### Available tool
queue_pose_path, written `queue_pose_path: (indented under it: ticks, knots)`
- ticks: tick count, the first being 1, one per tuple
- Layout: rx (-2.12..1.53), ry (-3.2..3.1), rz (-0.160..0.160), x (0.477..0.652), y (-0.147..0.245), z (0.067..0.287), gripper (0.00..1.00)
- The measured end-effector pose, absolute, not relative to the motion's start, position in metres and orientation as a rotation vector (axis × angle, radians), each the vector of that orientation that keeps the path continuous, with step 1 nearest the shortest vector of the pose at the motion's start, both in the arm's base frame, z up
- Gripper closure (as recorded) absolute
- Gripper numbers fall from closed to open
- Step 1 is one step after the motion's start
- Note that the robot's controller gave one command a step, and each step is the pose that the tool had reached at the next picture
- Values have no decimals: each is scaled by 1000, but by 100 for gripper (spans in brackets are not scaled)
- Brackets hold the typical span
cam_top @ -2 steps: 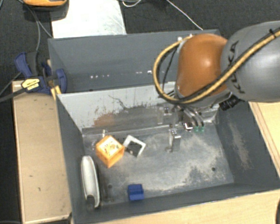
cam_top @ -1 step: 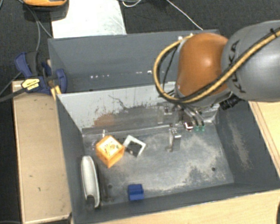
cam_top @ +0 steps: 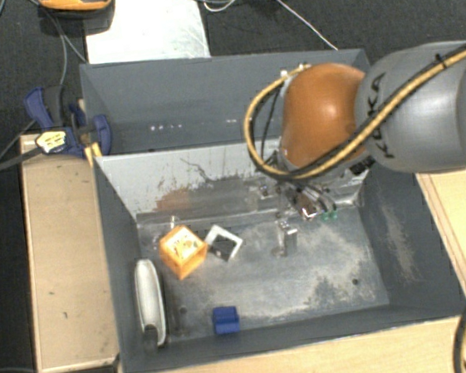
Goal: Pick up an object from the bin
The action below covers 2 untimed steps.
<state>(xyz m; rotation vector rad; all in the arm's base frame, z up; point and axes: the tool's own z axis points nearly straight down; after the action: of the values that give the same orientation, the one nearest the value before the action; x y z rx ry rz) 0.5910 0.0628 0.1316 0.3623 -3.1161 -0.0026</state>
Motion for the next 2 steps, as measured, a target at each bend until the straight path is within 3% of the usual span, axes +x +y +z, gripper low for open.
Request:
queue_pose_path:
  ticks: [1,2]
  knots:
    - [-131,-3140,-4,581,144,73,0]
    - [383,-3115,-3,566,134,70,0]
